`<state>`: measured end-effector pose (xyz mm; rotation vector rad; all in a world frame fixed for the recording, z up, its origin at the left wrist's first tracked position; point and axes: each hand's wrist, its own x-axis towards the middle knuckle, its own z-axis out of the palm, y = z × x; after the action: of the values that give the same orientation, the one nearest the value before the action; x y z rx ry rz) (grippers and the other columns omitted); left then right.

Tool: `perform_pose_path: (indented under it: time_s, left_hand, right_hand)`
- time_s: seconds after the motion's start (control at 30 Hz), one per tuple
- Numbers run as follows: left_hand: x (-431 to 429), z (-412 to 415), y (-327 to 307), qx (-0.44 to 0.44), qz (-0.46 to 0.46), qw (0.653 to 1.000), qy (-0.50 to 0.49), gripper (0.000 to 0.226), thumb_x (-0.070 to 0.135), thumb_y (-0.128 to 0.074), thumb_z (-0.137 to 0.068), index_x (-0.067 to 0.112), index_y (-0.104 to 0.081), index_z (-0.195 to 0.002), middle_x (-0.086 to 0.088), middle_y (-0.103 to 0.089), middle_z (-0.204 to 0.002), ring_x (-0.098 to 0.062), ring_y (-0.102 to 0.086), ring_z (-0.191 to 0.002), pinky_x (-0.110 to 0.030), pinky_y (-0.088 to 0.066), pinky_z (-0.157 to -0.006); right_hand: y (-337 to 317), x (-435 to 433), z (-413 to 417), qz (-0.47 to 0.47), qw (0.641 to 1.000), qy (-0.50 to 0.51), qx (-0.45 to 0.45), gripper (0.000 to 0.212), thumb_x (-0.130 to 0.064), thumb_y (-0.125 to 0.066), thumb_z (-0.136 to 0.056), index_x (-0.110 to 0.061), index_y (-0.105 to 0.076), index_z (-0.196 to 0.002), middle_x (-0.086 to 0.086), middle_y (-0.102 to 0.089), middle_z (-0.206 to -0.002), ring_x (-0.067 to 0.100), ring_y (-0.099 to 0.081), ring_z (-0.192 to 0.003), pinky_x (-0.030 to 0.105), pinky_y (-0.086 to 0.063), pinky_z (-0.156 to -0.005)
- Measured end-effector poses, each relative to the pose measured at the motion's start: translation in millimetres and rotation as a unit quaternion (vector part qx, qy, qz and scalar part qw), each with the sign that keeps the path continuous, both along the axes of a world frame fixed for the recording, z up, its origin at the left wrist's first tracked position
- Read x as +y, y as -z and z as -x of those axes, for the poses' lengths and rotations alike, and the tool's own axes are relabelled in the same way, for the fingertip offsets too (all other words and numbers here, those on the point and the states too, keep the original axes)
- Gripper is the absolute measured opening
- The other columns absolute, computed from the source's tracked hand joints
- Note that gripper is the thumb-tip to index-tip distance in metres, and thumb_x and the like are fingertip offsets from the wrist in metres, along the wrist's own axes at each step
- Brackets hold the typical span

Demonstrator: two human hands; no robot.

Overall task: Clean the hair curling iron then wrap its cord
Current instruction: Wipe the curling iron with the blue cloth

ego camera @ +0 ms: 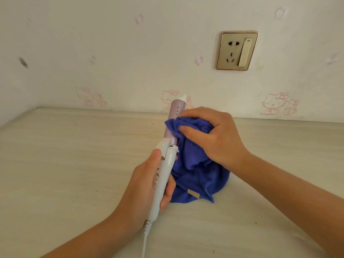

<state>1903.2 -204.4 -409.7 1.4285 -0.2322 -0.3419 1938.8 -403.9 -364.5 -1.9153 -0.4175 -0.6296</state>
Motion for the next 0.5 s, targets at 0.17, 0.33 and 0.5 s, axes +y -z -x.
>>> perform_pose_path:
  time_s: [0.17,0.33,0.5]
  left_hand:
    - [-2,2,1,-0.018,-0.006,1.0,0.012,0.073,0.073,-0.051,-0.08,0.004,-0.056,-0.102,-0.007,-0.05,-0.058,-0.018,-0.038,-0.036,-0.022,-0.033,-0.036]
    - [0,0,1,-0.018,-0.002,1.0,-0.011,0.065,0.074,-0.049,-0.084,0.009,-0.05,-0.087,-0.005,-0.047,-0.054,-0.018,-0.039,-0.034,-0.023,-0.034,-0.036]
    - [0,5,0,-0.072,0.008,0.997,0.018,0.035,0.065,-0.06,-0.084,0.03,-0.06,-0.08,-0.006,-0.054,-0.063,-0.02,-0.044,-0.036,-0.024,-0.038,-0.038]
  right_hand:
    - [-8,-5,4,-0.026,0.998,0.034,-0.044,0.021,-0.011,-0.077,-0.09,-0.019,-0.077,-0.109,-0.007,-0.076,-0.101,0.011,-0.07,-0.098,0.02,-0.053,-0.09]
    - [5,13,18,0.075,0.997,-0.025,-0.024,0.022,-0.009,-0.078,-0.087,-0.016,-0.079,-0.108,-0.003,-0.074,-0.09,0.014,-0.068,-0.086,0.025,-0.052,-0.083]
    - [-16,-6,14,-0.033,0.996,0.073,-0.037,0.02,-0.012,-0.074,-0.091,-0.016,-0.079,-0.11,0.002,-0.077,-0.102,0.013,-0.071,-0.097,0.036,-0.056,-0.093]
